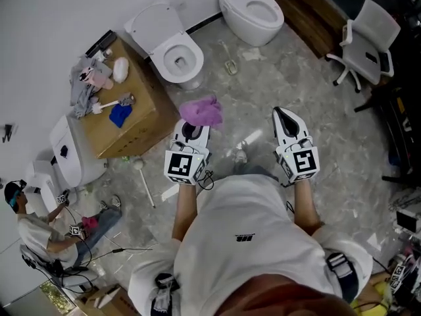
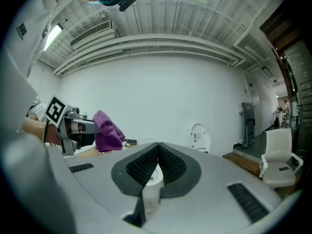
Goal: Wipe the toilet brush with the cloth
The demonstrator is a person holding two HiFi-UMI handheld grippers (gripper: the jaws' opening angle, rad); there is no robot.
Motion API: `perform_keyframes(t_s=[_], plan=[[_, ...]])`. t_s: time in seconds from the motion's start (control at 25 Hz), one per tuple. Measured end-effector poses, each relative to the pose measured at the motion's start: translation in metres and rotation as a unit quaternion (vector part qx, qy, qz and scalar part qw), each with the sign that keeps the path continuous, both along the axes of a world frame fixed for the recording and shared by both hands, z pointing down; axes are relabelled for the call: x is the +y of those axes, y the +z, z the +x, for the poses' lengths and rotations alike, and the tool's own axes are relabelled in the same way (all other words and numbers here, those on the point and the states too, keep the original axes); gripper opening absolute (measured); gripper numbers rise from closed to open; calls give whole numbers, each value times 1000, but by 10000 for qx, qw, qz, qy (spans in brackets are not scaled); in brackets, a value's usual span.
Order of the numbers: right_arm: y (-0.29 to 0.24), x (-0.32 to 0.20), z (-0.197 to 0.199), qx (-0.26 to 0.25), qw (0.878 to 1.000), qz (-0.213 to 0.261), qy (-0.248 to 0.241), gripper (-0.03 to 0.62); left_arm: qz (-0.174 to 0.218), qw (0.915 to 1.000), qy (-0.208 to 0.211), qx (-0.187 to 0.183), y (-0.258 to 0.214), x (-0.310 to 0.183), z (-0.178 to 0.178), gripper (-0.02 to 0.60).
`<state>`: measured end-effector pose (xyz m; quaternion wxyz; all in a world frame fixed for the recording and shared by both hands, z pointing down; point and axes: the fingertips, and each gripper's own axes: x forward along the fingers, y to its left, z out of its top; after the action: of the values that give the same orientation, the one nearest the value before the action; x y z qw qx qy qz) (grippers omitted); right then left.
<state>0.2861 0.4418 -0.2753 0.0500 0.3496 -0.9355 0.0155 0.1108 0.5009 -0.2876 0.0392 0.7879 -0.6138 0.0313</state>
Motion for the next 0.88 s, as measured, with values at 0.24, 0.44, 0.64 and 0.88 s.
perform_keyframes(t_s=[0.24,0.44,0.64,0.88], plan=[[5,-46,-5,48,9999,-4,-90,-5,80,9999,-117,4,-2,-43,-6,71],[10,-73,-20,31,9998,12,-201,-3,26,9999,-163,23,6,-70,-15,71],[16,-105,-39,40,9997,-40,-252,-3,-32,9999,-116,29,13,-102,-30,71],[27,-149,-58,74,9997,-76,-228,-3,-6,10000,-30,85,23,-147,-49,71]])
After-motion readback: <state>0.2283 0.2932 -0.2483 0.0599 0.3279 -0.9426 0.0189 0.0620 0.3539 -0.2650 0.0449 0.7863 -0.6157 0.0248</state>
